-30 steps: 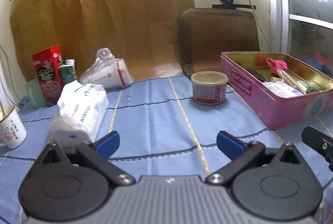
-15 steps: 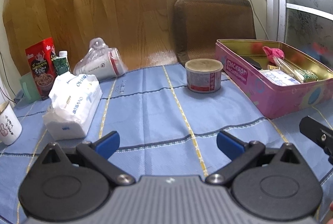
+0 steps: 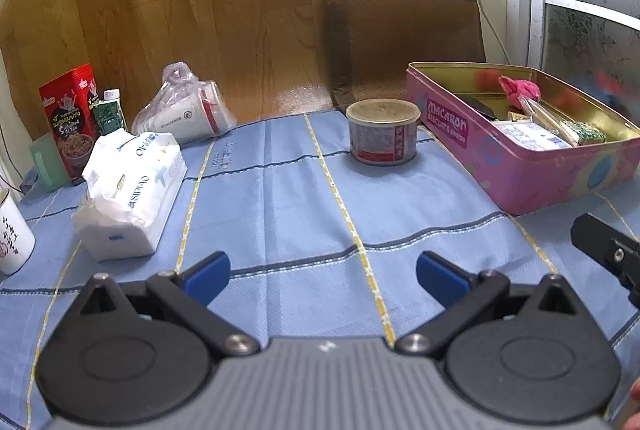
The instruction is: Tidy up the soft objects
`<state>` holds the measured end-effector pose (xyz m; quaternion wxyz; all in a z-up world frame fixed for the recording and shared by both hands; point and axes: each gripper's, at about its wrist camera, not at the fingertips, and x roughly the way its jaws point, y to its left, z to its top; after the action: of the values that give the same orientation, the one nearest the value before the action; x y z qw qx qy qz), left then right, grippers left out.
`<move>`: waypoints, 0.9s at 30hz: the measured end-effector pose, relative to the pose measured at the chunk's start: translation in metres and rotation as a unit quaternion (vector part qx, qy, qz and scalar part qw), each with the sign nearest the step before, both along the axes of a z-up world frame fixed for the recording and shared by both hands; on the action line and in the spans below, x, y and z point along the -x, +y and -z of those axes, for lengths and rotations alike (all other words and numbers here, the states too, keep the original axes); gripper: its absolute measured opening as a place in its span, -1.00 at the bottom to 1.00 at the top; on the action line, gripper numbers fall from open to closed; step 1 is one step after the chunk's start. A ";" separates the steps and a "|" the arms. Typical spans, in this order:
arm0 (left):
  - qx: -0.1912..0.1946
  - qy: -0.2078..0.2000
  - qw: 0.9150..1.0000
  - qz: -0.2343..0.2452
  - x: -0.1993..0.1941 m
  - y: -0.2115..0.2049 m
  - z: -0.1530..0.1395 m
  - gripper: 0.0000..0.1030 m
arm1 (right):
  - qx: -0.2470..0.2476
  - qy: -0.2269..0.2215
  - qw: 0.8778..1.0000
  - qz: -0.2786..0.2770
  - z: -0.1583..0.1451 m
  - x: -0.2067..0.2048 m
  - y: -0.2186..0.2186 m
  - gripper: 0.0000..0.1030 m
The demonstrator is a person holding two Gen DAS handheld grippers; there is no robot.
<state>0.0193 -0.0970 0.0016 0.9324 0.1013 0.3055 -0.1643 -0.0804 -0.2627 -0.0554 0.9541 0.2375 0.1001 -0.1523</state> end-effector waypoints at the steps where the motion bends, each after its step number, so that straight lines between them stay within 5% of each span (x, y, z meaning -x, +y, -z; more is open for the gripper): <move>1: 0.000 0.000 1.000 0.000 0.000 0.000 0.000 0.99 | 0.000 0.000 1.000 0.001 0.000 0.000 0.000 1.00; 27: -0.003 0.005 1.000 0.015 0.000 -0.001 0.003 0.99 | -0.001 0.002 1.000 0.000 0.001 -0.001 0.000 1.00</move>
<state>0.0193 -0.0979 -0.0012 0.9282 0.1077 0.3087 -0.1777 -0.0799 -0.2624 -0.0566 0.9536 0.2385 0.1017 -0.1529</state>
